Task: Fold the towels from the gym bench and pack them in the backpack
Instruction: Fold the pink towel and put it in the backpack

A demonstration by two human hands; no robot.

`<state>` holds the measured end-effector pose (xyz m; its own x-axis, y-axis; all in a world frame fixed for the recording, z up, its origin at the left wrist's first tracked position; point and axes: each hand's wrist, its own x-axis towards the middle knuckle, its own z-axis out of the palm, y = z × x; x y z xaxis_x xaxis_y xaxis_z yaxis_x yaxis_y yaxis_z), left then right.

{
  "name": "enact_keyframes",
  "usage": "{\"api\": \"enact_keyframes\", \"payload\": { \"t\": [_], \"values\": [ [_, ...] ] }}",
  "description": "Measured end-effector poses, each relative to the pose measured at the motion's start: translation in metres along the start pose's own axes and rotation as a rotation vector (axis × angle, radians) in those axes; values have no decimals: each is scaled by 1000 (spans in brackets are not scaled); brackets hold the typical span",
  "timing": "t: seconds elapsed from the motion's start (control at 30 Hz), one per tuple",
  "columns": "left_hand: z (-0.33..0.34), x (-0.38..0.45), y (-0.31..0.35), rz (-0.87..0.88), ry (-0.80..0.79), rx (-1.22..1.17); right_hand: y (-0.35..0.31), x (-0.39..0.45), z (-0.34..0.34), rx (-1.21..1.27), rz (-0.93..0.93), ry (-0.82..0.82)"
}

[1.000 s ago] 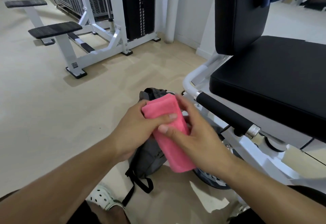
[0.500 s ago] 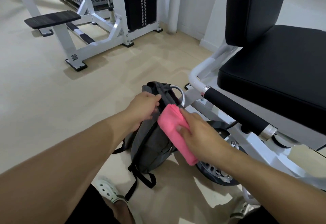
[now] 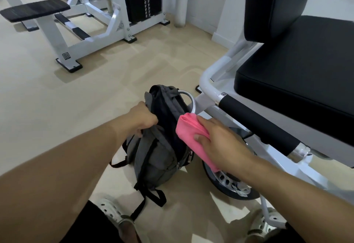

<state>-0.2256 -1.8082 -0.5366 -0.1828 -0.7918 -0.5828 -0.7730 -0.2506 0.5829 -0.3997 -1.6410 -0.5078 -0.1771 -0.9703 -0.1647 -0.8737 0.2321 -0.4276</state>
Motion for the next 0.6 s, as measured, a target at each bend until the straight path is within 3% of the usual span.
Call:
{"api": "enact_keyframes", "payload": {
  "t": [0.23,0.4,0.6],
  "values": [
    [-28,-15,-44,-4,-138,-19,-4,13,14,13,-87,-4],
    [-32,-30,-68,42,-173,-46,-10,17,29,-4,-95,-60],
    [-30,-43,-82,92,-175,-119,-47,34,53,-54,-228,-40]
  ]
}}
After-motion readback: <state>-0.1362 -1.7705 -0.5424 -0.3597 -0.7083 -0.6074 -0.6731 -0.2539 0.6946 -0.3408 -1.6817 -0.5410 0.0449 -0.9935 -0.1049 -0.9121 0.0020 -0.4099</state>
